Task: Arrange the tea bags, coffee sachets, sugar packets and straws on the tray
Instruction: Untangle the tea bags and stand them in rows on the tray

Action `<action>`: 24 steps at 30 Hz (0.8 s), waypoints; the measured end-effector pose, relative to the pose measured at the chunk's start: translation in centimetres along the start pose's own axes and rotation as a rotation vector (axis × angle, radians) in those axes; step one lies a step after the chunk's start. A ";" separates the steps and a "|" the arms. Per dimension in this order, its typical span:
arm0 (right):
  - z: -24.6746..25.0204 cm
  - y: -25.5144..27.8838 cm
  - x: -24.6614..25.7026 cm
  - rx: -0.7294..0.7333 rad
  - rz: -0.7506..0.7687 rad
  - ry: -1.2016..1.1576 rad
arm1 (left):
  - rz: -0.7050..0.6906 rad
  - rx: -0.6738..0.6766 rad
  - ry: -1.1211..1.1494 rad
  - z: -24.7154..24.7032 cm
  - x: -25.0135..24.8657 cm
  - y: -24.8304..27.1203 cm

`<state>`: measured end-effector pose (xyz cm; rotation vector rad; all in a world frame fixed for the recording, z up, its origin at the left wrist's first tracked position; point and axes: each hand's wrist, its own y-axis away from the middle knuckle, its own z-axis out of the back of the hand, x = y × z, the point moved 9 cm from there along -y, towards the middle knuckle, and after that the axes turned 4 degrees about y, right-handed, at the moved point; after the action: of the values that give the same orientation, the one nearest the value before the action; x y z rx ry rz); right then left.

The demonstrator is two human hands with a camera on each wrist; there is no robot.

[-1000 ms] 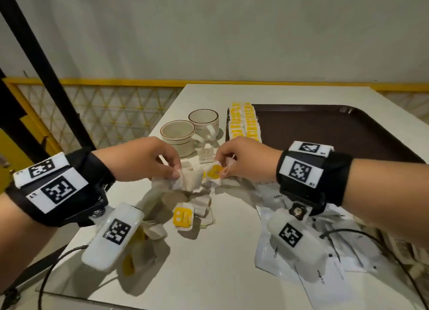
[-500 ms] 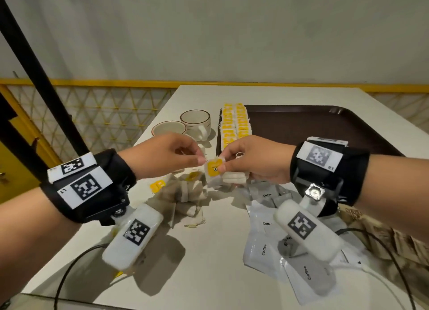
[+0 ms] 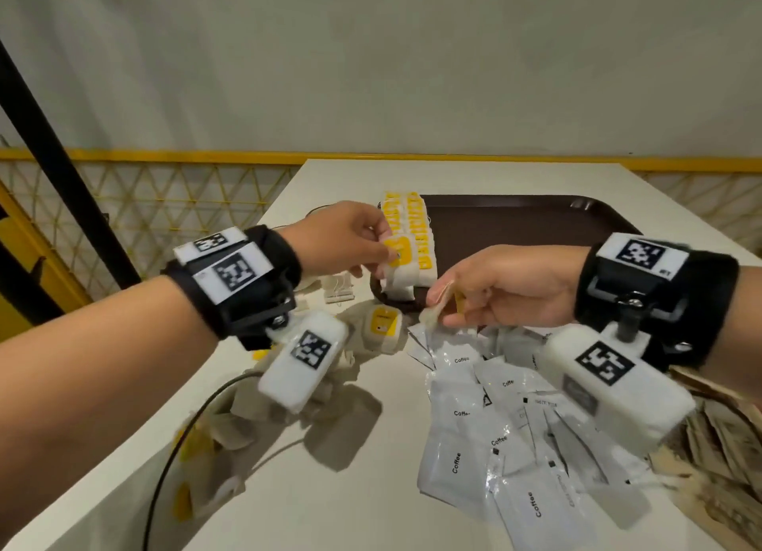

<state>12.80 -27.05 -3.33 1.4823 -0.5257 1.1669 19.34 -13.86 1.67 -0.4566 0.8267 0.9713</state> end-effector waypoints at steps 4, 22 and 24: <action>2.1 0.5 0.2 -0.061 0.073 0.020 | 0.000 0.026 -0.141 -1.8 -1.3 -3.3; 4.0 -4.6 2.8 -0.274 0.237 0.514 | -0.037 0.052 -0.399 -3.0 -0.1 -6.8; 3.8 -5.2 2.9 -0.280 0.240 0.567 | -0.047 0.014 -0.360 -2.1 0.0 -6.4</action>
<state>19.69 -28.28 -2.85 0.8116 -0.4534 1.5575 23.98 -18.58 0.29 -0.2758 0.4954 0.9676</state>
